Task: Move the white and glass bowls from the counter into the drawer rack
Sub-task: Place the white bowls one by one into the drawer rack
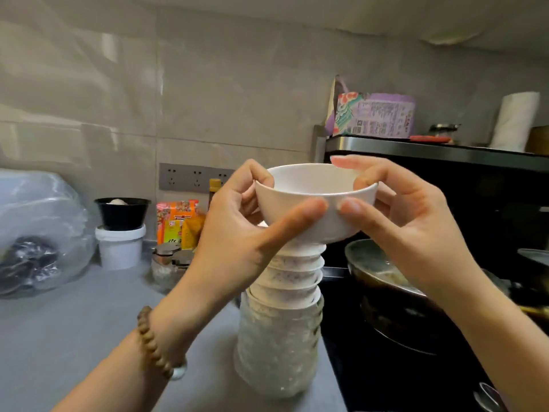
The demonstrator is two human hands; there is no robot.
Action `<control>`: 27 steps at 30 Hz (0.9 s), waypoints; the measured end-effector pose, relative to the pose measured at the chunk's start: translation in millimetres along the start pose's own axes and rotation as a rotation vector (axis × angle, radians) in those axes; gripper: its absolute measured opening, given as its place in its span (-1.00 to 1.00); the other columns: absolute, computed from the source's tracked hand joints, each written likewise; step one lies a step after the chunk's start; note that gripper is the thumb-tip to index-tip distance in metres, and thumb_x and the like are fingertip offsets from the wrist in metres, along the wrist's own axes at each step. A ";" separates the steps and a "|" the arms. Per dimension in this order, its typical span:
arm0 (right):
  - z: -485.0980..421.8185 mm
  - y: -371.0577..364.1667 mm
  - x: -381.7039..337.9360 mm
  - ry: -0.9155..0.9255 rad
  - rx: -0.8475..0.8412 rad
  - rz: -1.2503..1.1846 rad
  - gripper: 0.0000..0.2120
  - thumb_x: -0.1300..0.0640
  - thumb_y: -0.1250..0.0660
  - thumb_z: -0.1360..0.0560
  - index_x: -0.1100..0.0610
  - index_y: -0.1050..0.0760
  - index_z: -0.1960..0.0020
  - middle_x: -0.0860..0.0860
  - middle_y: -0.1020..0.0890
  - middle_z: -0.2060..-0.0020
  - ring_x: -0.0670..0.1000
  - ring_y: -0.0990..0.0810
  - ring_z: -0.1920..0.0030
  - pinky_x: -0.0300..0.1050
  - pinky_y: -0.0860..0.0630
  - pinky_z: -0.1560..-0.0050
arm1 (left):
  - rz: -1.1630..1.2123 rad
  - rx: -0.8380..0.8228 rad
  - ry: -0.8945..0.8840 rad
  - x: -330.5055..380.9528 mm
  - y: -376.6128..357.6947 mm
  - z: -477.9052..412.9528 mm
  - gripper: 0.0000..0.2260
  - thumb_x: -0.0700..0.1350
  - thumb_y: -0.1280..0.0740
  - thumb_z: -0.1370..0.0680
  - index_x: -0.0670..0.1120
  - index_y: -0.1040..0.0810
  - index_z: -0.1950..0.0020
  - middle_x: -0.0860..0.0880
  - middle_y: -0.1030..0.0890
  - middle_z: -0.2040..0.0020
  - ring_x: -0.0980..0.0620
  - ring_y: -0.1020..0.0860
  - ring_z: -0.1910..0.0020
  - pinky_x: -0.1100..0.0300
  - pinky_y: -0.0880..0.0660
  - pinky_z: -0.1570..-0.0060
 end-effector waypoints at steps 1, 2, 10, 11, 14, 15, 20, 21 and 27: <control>13.1 4.6 -6.9 -0.006 -0.008 0.043 -0.76 -0.32 -0.39 -0.27 -0.23 -0.52 0.15 0.03 -0.61 -0.07 -0.03 -0.61 -0.12 -0.15 -0.55 -0.05 | 0.018 -0.016 0.022 3.6 -6.5 10.3 -0.68 0.00 -0.47 -0.26 -0.01 -0.32 0.26 0.06 -0.58 0.30 0.21 -0.54 0.31 0.39 -0.44 0.40; 27.2 10.3 -13.4 -0.018 -0.015 0.089 -0.77 -0.33 -0.38 -0.28 -0.26 -0.53 0.15 0.01 -0.62 -0.06 -0.03 -0.61 -0.11 -0.22 -0.54 -0.01 | 0.033 -0.041 0.050 6.5 -14.0 20.7 -0.69 0.01 -0.47 -0.26 0.00 -0.34 0.27 0.05 -0.59 0.29 0.19 -0.55 0.28 0.38 -0.45 0.38; 146.8 80.4 -53.0 -0.337 -0.131 0.330 -0.54 -0.35 -0.35 -0.29 0.03 -0.61 0.15 -0.11 -0.61 -0.17 -0.08 -0.52 -0.26 -0.12 -0.50 -0.19 | 0.155 -0.290 0.251 -5.2 -96.9 93.0 -0.62 0.08 -0.51 -0.28 -0.08 -0.37 0.24 -0.01 -0.55 0.28 0.14 -0.56 0.24 0.33 -0.46 0.37; 162.6 91.3 -55.7 -0.415 -0.149 0.350 -0.52 -0.36 -0.35 -0.28 0.03 -0.62 0.11 -0.15 -0.59 -0.20 -0.10 -0.50 -0.28 -0.09 -0.49 -0.20 | 0.166 -0.320 0.282 -10.8 -110.1 100.6 -0.61 0.07 -0.54 -0.29 -0.07 -0.36 0.26 0.05 -0.54 0.33 0.19 -0.53 0.29 0.36 -0.42 0.39; 210.3 123.6 -58.9 -0.616 -0.191 0.407 -0.45 -0.38 -0.35 -0.26 -0.04 -0.62 -0.08 -0.28 -0.52 -0.26 -0.24 -0.33 -0.39 -0.12 -0.34 -0.31 | 0.227 -0.430 0.381 -32.8 -152.5 124.6 -0.65 0.09 -0.51 -0.33 -0.02 -0.36 0.30 0.10 -0.57 0.38 0.25 -0.52 0.37 0.41 -0.39 0.42; 225.6 132.4 -57.8 -0.673 -0.194 0.402 -0.45 -0.37 -0.36 -0.27 -0.07 -0.61 -0.12 -0.27 -0.53 -0.26 -0.24 -0.34 -0.38 -0.13 -0.34 -0.30 | 0.232 -0.461 0.413 -42.2 -166.9 132.8 -0.65 0.13 -0.49 -0.32 -0.01 -0.37 0.30 0.09 -0.57 0.38 0.23 -0.53 0.37 0.39 -0.39 0.42; 298.5 168.3 -34.2 -0.859 -0.136 0.363 -0.64 -0.25 -0.35 -0.39 0.01 -0.64 0.07 -0.03 -0.66 0.20 -0.09 -0.60 0.17 -0.19 -0.52 0.11 | 0.164 -0.554 0.632 -104.1 -237.1 177.1 -0.57 0.36 -0.42 -0.23 0.04 -0.41 0.34 0.12 -0.53 0.41 0.19 -0.46 0.41 0.33 -0.37 0.38; 312.8 174.1 -25.9 -0.899 -0.115 0.328 -0.71 -0.20 -0.36 -0.41 0.00 -0.64 0.09 -0.06 -0.66 0.23 -0.15 -0.59 0.19 -0.27 -0.50 0.15 | 0.156 -0.590 0.676 -117.6 -249.0 187.4 -0.58 0.39 -0.38 -0.24 0.06 -0.43 0.33 0.14 -0.54 0.40 0.21 -0.48 0.39 0.35 -0.39 0.36; 390.2 204.9 30.1 -1.130 -0.004 0.200 -0.83 -0.07 -0.33 -0.47 -0.04 -0.64 0.05 -0.09 -0.69 0.17 -0.17 -0.63 0.13 -0.33 -0.51 0.13 | 0.154 -0.710 0.921 -187.8 -309.1 245.3 -0.44 0.43 -0.27 -0.25 0.03 -0.53 0.00 0.11 -0.62 0.15 0.30 -0.57 0.27 0.43 -0.44 0.35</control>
Point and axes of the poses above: each hand's wrist, its own z-axis away from the middle knuckle, its own y-axis out of the back of the hand, x = y × z, the point moved 1 cm from there along -z, towards the middle knuckle
